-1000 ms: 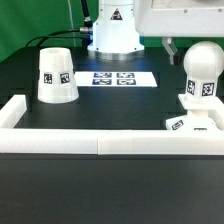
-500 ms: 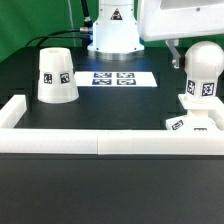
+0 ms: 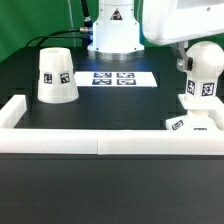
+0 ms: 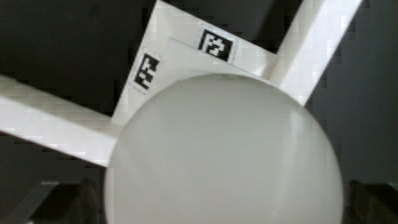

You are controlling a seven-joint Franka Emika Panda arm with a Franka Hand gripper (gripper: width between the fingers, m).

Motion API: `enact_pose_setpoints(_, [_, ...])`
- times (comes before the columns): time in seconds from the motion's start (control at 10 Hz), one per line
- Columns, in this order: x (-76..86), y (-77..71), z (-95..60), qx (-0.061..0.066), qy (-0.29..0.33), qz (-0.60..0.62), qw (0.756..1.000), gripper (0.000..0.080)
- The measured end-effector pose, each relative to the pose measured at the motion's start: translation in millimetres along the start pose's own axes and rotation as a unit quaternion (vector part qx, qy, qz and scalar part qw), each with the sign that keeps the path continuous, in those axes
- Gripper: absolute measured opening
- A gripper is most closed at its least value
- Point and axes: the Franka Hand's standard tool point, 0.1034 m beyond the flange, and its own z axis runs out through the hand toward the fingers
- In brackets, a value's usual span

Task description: Assemble lamp

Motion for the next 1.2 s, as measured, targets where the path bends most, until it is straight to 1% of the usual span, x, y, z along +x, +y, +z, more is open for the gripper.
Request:
enact_pose_setpoints(0.4, [-2.0, 1.3, 3.5, -0.005, 0.000, -0.096, 0.995, 0.0699])
enact_pose_setpoints(0.6, [-2.2, 0.2, 4.6, -0.012, -0.006, -0.145, 0.989, 0.0699])
enact_pose_setpoints(0.9, [-5.7, 2.7, 6.0, -0.012, -0.017, -0.224, 0.974, 0.0699])
enact_pose_setpoints(1.0, [-6.0, 3.4, 6.0, -0.012, -0.017, -0.226, 0.974, 0.0699])
enact_pose_setpoints(1.1, [-6.0, 3.4, 6.0, -0.012, -0.017, -0.224, 0.974, 0.0576])
enact_pose_setpoints(1.2, [-6.0, 3.6, 6.0, -0.012, -0.017, -0.224, 0.974, 0.0576])
